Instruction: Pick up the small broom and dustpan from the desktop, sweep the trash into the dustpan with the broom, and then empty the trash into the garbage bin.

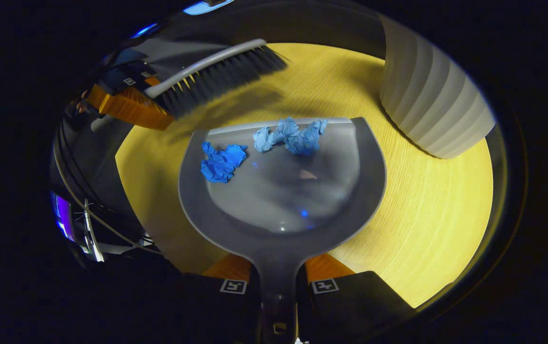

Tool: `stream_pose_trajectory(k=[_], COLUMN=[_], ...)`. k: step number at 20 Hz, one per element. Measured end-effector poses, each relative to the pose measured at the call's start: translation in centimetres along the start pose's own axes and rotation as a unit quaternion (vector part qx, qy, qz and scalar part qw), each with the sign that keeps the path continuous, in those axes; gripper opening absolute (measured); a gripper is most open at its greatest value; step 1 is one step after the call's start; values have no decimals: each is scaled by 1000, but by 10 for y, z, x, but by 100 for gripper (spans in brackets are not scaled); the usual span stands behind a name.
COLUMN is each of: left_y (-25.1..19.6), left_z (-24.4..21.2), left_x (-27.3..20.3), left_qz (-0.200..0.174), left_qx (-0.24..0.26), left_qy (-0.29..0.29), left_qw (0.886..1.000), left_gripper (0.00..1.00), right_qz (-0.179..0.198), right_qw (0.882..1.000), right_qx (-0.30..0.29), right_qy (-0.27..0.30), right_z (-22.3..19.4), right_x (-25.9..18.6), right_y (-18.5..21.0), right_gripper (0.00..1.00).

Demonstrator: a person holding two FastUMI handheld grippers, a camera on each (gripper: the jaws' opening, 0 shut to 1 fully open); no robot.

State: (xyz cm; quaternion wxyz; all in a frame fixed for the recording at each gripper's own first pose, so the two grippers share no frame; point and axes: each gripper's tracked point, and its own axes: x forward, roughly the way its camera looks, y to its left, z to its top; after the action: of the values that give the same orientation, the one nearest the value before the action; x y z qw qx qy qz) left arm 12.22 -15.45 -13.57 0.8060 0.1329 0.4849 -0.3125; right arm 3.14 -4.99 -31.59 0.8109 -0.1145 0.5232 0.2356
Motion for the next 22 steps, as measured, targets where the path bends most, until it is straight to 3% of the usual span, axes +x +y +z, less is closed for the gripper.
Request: stream_pose_trajectory(k=[4, 8, 10, 14, 19, 22], left_y=[27, 41, 31, 10, 12, 9], left_z=[-41, -96, -130, -167, -198, -202], left_x=[-26, -37, -22, 5, 21, 22], left_qz=[49, 73, 69, 20, 28, 23], left_qx=[-22, -49, -54, -92, -105, -115], left_qy=[-44, -56, -50, -53, -62, -75], left_qw=[998, 995, 995, 994, 992, 990], left_gripper=[26, 26, 29, 26, 26, 26], right_qz=[-11, -24, -26, -48, -85, -117], right_qw=[1000, 1000, 1000, 996, 985, 979], right_qx=[5, 7, 15, 72, 149, 158], right_qy=[-15, -10, 1, 3, -32, -49], right_z=[1, 1, 1, 1, 3, 4], right_x=[1, -7, -8, -9, 6, 18], right_y=[2, 1, 3, 18, 40, 41], right_gripper=[34, 34, 34, 34, 34, 34])
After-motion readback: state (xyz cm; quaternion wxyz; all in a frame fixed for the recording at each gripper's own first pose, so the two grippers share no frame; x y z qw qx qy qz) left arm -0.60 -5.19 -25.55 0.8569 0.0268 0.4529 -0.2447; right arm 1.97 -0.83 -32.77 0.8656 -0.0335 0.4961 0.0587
